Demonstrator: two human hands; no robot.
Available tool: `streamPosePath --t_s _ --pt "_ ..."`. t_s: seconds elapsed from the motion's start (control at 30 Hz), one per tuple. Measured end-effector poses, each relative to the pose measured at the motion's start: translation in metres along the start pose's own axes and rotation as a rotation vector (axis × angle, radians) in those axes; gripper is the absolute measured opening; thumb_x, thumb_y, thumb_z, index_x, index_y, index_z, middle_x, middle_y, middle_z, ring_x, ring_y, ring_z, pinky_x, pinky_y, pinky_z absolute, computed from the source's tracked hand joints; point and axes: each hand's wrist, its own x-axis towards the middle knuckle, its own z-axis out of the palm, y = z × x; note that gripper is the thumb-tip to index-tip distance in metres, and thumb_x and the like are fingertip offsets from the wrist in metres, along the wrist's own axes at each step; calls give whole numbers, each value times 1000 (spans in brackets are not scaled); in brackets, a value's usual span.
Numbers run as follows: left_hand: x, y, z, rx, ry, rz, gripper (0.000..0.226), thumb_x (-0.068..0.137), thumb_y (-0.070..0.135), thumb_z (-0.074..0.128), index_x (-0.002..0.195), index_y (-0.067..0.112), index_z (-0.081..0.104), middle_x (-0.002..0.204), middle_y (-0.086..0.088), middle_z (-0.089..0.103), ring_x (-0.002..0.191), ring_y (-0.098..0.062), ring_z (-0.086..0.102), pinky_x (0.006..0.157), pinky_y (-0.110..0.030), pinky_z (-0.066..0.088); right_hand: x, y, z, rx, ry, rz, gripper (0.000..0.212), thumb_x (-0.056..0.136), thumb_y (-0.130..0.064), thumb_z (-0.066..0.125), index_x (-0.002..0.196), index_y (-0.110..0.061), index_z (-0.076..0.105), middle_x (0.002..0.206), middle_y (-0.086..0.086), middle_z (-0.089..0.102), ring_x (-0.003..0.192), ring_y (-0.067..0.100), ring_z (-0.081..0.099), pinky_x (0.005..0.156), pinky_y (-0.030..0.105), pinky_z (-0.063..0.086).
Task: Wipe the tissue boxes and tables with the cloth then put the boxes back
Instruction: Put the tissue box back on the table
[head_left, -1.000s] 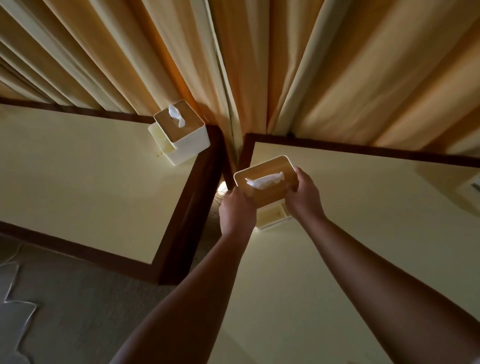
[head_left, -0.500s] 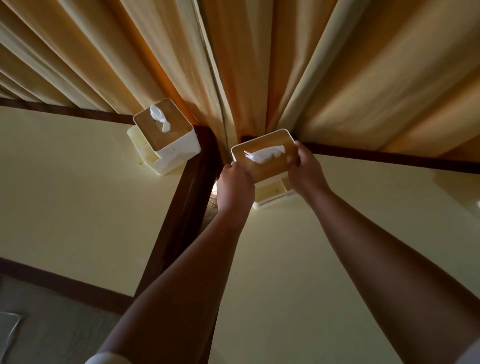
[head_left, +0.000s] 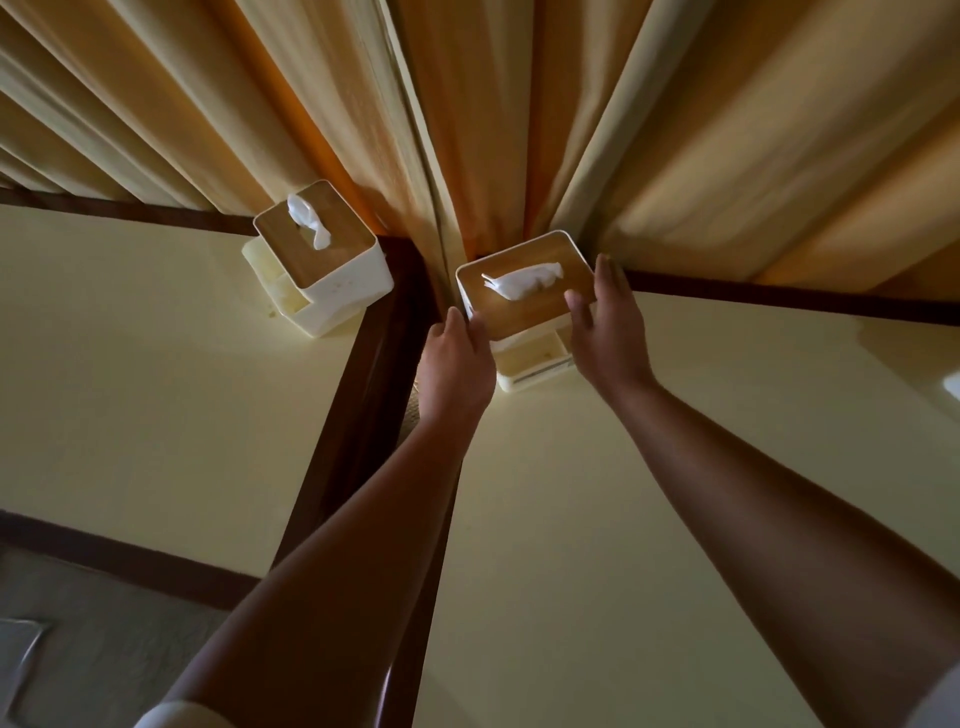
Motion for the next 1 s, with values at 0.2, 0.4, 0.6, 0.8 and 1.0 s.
streamPosePath --t_s 0.2,0.4,0.6,0.8,1.0 --pt "-87 2 -15 -170 14 177 32 110 28 45 134 15 61 122 -5 65 108 -19 62 86 -37 53 -96 15 -33 21 75 -207 43 110 -21 47 151 -5 47 150 11 55 140 21 50 116 25 40" --pt "-191 3 -4 -125 -274 406 26 103 10 57 126 10 69 127 -5 69 113 -19 66 94 -29 54 -228 43 -76 -77 -9 -220 39 106 -14 52 143 -4 57 137 13 63 129 24 57 114 11 30" --pt "-290 -2 21 -68 -443 562 29 99 13 60 125 9 70 127 -7 72 114 -24 68 90 -29 53 -342 75 -115 -170 -103 -198 38 106 -19 53 142 -8 59 135 7 65 129 19 56 110 32 46" --pt "-372 -17 42 26 -562 629 48 99 18 58 146 11 60 155 -8 56 144 -24 51 116 -36 42 -428 106 -136 -267 -223 -127 54 110 -38 38 157 -12 42 161 -1 40 154 12 26 126 32 21" --pt "-432 -33 46 81 -659 689 61 104 17 53 162 12 36 171 -8 30 159 -24 23 127 -35 23 -504 123 -143 -454 -184 -219 48 106 -18 46 148 5 49 151 23 52 145 35 44 121 52 36"
